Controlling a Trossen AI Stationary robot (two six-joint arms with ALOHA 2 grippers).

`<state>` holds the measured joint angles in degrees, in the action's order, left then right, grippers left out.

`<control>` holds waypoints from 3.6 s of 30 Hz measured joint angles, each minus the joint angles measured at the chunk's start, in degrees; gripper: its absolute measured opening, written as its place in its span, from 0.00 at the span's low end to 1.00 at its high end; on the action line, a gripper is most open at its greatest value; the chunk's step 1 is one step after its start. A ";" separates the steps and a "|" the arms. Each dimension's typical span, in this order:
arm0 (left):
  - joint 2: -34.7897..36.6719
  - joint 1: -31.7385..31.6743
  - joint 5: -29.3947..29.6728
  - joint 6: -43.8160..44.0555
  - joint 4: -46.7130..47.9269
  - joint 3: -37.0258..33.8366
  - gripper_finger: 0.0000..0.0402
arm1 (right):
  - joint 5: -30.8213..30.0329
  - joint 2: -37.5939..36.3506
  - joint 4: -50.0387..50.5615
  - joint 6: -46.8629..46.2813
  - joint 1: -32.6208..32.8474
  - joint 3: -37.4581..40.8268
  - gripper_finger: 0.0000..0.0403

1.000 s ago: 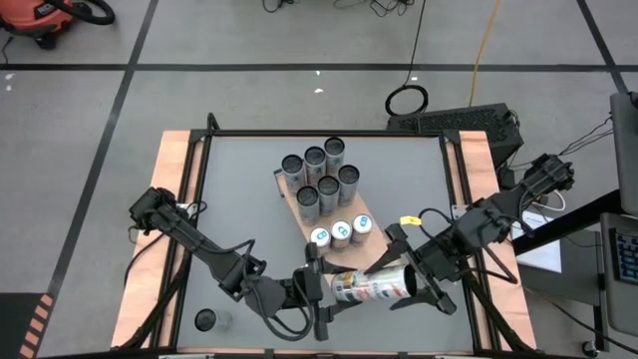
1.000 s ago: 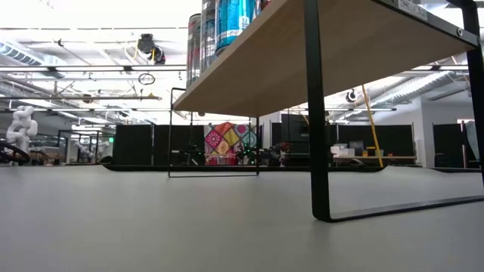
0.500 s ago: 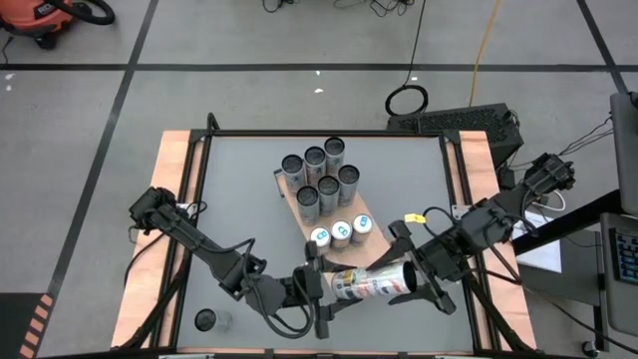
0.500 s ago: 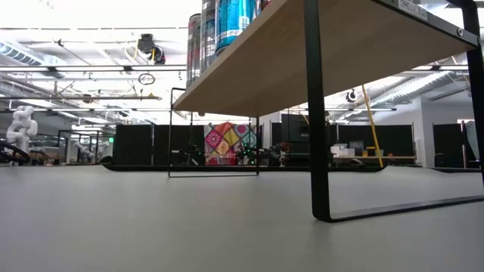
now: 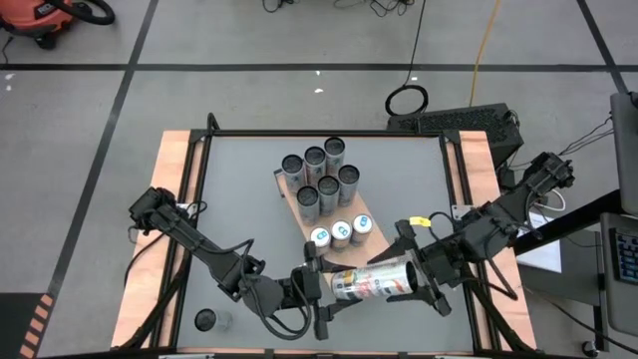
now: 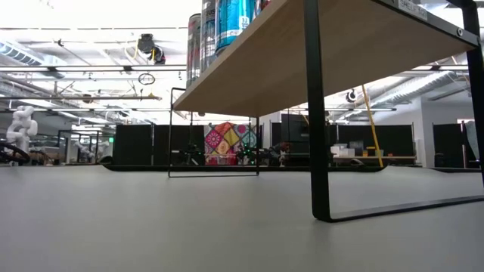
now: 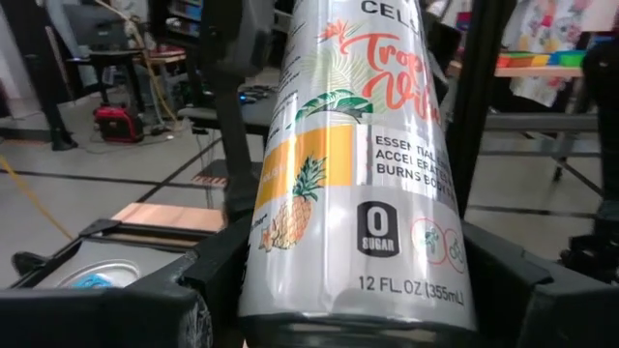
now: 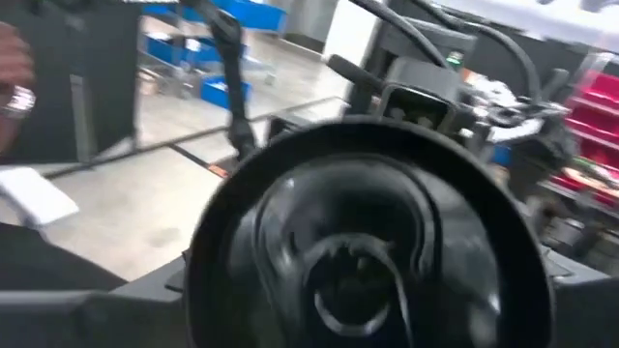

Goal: Place canned beverage on shelf
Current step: Put the top right white-yellow soda can on the shelf

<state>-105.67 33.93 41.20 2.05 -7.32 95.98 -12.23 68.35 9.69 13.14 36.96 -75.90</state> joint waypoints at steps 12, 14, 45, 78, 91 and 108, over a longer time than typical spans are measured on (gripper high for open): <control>0.00 0.07 1.60 0.41 -0.08 0.00 0.66 | -6.20 -1.54 1.13 -0.33 3.56 0.00 0.68; 0.00 0.22 1.89 0.08 -0.18 0.00 0.66 | -6.38 -2.17 1.55 -0.39 4.05 0.00 0.66; 0.21 0.26 -0.38 0.19 3.78 0.02 0.66 | -5.99 -2.92 4.27 -1.98 5.14 -0.46 0.47; 2.41 4.58 1.80 6.27 15.98 0.00 0.94 | -5.89 -2.96 7.32 -8.11 5.19 -2.69 0.47; 7.31 8.59 10.22 7.14 20.34 -0.02 0.94 | -5.99 1.91 22.79 -20.38 0.96 -12.12 0.48; 11.82 8.09 10.13 5.09 26.71 -0.02 0.94 | 0.48 16.18 38.47 -20.44 -5.12 -27.57 0.49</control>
<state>-93.84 42.02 51.34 7.14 19.39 95.96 -11.75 84.52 48.16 -7.29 31.83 -103.47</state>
